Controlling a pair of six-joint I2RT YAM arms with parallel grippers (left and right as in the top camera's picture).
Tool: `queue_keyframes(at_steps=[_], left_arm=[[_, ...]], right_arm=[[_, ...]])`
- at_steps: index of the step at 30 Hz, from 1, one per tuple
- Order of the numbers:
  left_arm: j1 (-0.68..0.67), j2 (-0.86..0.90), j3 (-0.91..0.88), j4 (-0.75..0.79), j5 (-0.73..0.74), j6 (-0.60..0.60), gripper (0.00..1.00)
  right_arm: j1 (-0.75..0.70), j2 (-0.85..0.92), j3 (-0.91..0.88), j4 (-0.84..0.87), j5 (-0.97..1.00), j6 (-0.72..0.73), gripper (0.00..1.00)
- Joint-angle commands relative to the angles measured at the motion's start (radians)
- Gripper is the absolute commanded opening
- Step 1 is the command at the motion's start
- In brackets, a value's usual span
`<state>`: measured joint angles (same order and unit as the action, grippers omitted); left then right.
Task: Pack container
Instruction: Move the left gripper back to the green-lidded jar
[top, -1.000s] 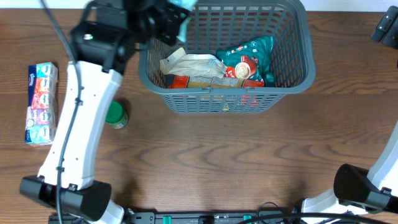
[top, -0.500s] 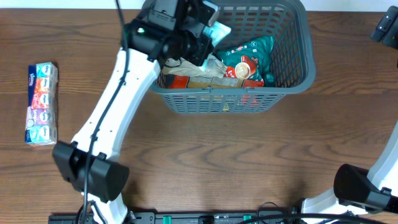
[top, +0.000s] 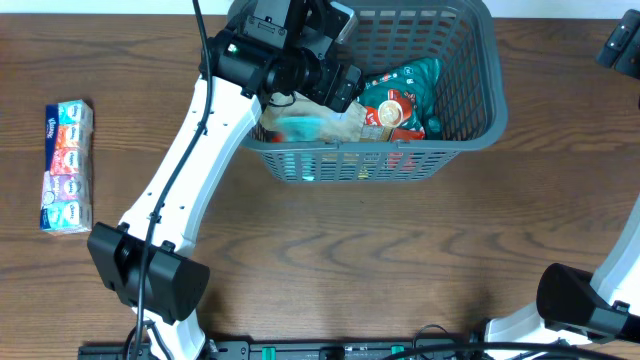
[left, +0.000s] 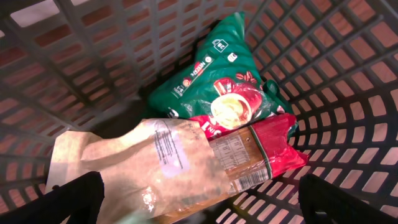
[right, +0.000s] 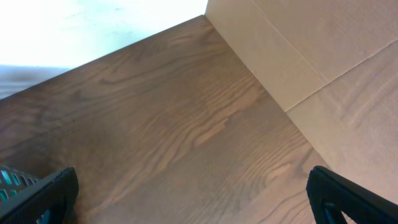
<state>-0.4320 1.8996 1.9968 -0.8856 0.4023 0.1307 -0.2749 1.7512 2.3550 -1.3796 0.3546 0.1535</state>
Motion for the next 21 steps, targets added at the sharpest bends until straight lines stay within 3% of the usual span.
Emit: queue_keyframes(at_steps=[1, 7, 14, 21], left_arm=[[0.023, -0.055, 0.009, 0.000, -0.080, -0.018, 0.99], [0.147, -0.182, 0.010, -0.082, -0.266, -0.137, 0.99], [0.348, -0.322, 0.010, -0.253, -0.265, -0.177, 0.99], [0.386, -0.332, -0.020, -0.439, -0.278, -0.174, 0.99]], right_arm=[[-0.005, 0.000, 0.002, -0.002, 0.003, 0.018, 0.99], [-0.005, 0.000, 0.002, -0.002, 0.003, 0.018, 0.99], [-0.005, 0.000, 0.002, -0.002, 0.003, 0.018, 0.99], [-0.005, 0.000, 0.002, -0.002, 0.003, 0.018, 0.99]])
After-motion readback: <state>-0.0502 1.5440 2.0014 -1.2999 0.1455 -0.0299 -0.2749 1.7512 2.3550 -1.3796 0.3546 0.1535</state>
